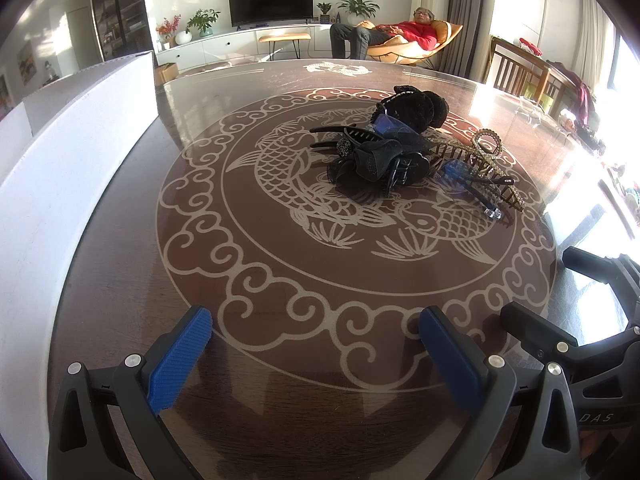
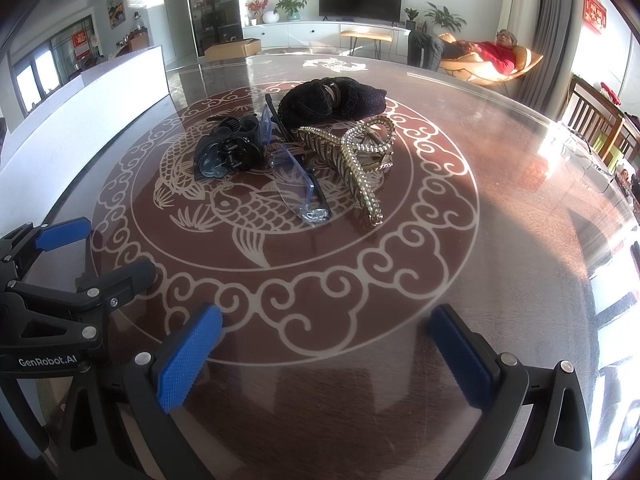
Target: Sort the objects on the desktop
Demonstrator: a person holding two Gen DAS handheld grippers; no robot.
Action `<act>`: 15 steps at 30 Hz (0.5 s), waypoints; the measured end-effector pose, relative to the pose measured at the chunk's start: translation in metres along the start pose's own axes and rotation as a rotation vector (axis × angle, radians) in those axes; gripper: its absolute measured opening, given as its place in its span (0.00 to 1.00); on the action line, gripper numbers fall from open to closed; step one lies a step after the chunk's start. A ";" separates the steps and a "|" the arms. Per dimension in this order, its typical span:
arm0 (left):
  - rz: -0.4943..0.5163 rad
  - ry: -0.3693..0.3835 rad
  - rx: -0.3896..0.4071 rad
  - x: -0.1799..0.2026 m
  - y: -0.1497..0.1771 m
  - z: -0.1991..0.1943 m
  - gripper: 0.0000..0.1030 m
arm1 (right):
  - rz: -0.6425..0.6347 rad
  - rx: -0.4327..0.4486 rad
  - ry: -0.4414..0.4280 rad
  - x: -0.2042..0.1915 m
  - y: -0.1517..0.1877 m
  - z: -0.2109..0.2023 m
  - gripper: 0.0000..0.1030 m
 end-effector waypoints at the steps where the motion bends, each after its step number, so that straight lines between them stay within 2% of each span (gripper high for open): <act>1: 0.000 0.000 0.000 0.000 0.000 0.000 1.00 | 0.000 0.000 0.000 0.001 0.000 0.000 1.00; 15: 0.001 0.000 0.000 0.000 0.000 0.000 1.00 | 0.000 0.000 0.000 -0.001 0.000 -0.001 1.00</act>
Point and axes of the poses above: each gripper's, at about its wrist camera, not at the fingertips, and z roughly the way its jaws point, x to its right, y to its underside, the point moved 8 cm from there along z, roughly the way its jaws point, and after that the axes turned 9 degrees about -y, right-handed, at the moved point
